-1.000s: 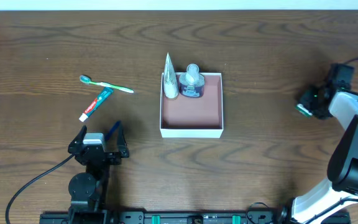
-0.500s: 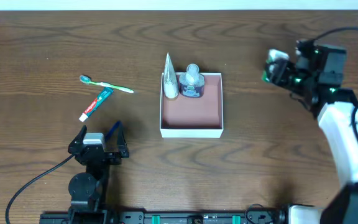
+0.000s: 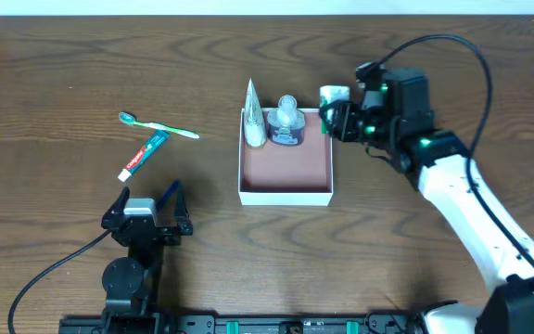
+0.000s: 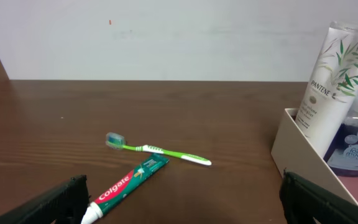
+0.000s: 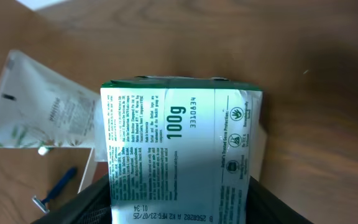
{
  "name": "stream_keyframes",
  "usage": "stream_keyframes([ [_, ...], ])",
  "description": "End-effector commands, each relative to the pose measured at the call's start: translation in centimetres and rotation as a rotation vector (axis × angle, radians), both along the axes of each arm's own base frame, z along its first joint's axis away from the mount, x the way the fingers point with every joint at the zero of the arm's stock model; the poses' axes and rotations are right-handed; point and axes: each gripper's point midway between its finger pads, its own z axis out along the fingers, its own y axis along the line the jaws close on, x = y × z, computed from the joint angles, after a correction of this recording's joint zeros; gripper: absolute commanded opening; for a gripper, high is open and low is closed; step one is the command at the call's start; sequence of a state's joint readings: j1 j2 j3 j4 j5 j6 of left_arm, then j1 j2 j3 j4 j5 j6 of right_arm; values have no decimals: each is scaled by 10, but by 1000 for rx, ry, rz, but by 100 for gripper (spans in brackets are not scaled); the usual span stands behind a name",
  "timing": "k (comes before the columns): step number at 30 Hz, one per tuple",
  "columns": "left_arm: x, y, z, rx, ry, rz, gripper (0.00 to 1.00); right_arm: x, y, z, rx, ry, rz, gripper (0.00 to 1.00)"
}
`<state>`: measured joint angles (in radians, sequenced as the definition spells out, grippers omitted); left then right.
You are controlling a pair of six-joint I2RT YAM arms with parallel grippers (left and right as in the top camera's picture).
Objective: Pack container
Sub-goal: 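Carry the soap box left over the white box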
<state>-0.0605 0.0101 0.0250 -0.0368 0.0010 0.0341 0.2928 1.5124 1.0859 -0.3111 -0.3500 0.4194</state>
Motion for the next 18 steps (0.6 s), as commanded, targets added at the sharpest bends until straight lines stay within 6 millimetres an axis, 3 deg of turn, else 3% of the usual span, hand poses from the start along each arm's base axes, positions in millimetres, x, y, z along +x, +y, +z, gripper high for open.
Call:
stream_keyframes([
  [1,-1,3,-18,18,52,12,98,3,10,-4,16,27,-32,55],
  [18,-1,3,-18,18,53,12,98,4,27,-49,1,152,-114,54],
])
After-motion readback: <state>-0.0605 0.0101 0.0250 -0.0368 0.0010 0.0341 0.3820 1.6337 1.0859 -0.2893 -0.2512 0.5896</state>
